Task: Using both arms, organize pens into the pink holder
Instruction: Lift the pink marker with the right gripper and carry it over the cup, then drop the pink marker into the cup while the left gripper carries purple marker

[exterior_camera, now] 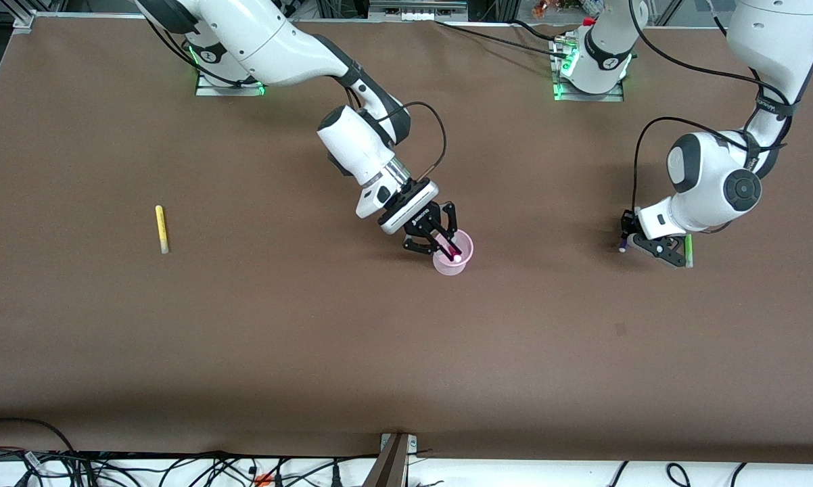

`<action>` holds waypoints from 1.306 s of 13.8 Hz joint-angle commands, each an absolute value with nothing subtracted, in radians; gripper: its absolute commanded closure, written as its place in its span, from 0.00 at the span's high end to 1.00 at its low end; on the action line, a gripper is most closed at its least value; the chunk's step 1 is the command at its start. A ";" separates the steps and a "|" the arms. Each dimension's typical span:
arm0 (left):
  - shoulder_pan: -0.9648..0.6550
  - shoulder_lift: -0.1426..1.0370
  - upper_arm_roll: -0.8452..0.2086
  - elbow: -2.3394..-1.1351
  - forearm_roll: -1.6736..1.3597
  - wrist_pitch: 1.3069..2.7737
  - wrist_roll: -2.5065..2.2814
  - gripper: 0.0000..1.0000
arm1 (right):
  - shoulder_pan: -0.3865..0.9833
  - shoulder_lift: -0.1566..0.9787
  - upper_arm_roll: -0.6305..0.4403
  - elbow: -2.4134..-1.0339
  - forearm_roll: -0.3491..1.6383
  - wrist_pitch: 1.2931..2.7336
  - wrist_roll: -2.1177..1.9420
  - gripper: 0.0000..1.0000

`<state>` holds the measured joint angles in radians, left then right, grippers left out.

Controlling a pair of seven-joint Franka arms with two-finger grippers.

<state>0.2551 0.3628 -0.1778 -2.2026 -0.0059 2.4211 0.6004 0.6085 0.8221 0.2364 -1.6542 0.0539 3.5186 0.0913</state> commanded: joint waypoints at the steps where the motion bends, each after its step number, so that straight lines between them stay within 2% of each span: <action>1: 0.262 0.359 -0.236 -2.022 -0.061 2.207 0.652 0.00 | 0.633 0.862 0.222 -1.605 0.058 3.527 0.077 0.00; 3: 0.252 0.365 -0.242 -1.959 -0.132 2.134 0.653 0.00 | 0.641 0.876 0.216 -1.605 0.061 3.527 0.078 0.00; 7: 0.264 0.365 -0.278 -1.945 -0.304 2.097 0.814 0.00 | 0.652 0.881 0.216 -1.605 0.067 3.527 0.078 0.01; 8: 0.264 0.370 -0.278 -1.937 -0.383 2.070 0.909 0.00 | 0.652 0.879 0.215 -1.605 0.067 3.527 0.080 0.20; 9: 0.262 0.388 -0.278 -1.904 -0.446 2.027 0.990 0.00 | 0.650 0.879 0.216 -1.605 0.067 3.527 0.080 0.71; 10: 0.258 0.406 -0.278 -1.873 -0.483 1.969 1.029 0.00 | 0.652 0.873 0.212 -1.605 0.063 3.527 0.078 1.00; 13: 0.261 0.483 -0.278 -1.783 -0.612 1.804 1.142 0.00 | 0.653 0.861 0.204 -1.583 0.066 3.527 0.078 1.00; 18: 0.302 0.552 -0.279 -1.759 -0.796 1.735 1.541 0.00 | 0.623 0.796 0.206 -1.580 0.078 3.476 0.086 1.00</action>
